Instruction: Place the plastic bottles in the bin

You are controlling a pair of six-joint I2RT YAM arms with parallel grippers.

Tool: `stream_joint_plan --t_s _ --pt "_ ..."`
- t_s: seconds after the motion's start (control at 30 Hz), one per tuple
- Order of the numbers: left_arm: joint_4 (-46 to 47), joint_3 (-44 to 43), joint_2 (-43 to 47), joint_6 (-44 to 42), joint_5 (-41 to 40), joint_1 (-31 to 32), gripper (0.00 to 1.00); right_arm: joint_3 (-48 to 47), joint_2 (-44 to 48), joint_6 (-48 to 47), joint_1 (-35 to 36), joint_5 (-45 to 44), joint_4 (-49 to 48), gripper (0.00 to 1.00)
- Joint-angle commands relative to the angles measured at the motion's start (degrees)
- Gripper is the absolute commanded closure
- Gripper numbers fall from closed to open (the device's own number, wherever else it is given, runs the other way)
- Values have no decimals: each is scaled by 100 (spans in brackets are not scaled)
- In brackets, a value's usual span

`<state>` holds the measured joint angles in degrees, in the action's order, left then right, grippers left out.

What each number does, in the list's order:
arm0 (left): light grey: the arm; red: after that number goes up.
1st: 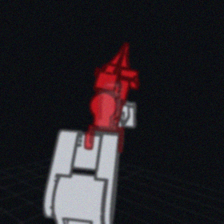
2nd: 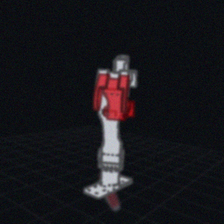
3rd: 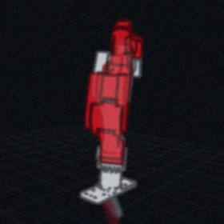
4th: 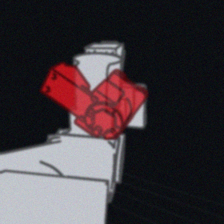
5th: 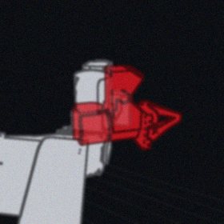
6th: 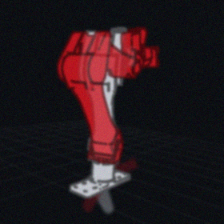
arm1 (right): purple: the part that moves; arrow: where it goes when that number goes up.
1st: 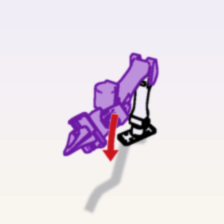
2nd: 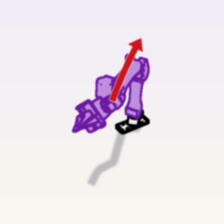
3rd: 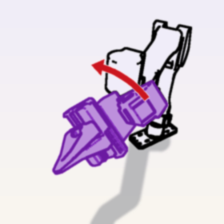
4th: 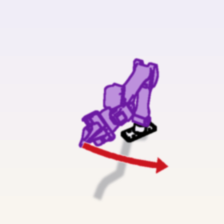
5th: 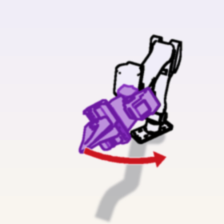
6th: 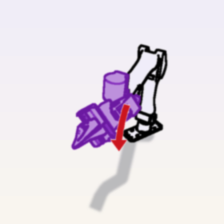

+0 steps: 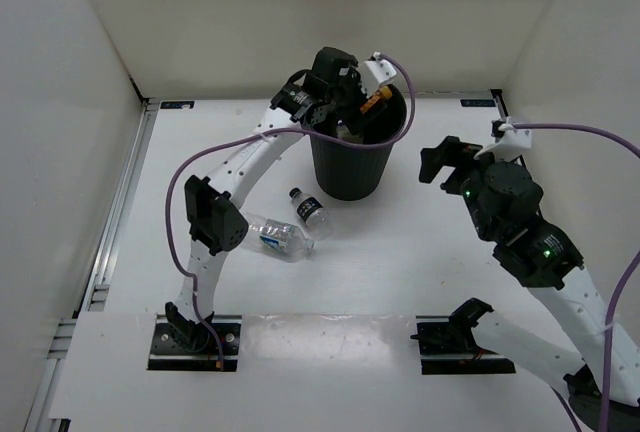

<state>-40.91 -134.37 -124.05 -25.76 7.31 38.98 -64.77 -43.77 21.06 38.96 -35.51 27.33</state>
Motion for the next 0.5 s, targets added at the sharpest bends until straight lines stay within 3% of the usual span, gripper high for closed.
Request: stream_joint_plan --t_s 0.0,0.17,0.3,0.4,0.47 --pt "250 -143 803 229 139 39 0 -70 -184 -593 -20 623 53 1" --pt "302 -143 1242 343 -185 92 0 -430 -685 -980 -20 1159 53 1" --pt "364 -406 1620 712 -1613 92 0 -834 -1272 -1490 120 2353 53 1" --pt "364 -276 2138 765 -2153 -320 0 -1054 -1851 -1692 330 3064 1 1" --pt "364 284 2646 765 -2234 -899 0 -1325 -2257 -1859 480 3312 0 1"
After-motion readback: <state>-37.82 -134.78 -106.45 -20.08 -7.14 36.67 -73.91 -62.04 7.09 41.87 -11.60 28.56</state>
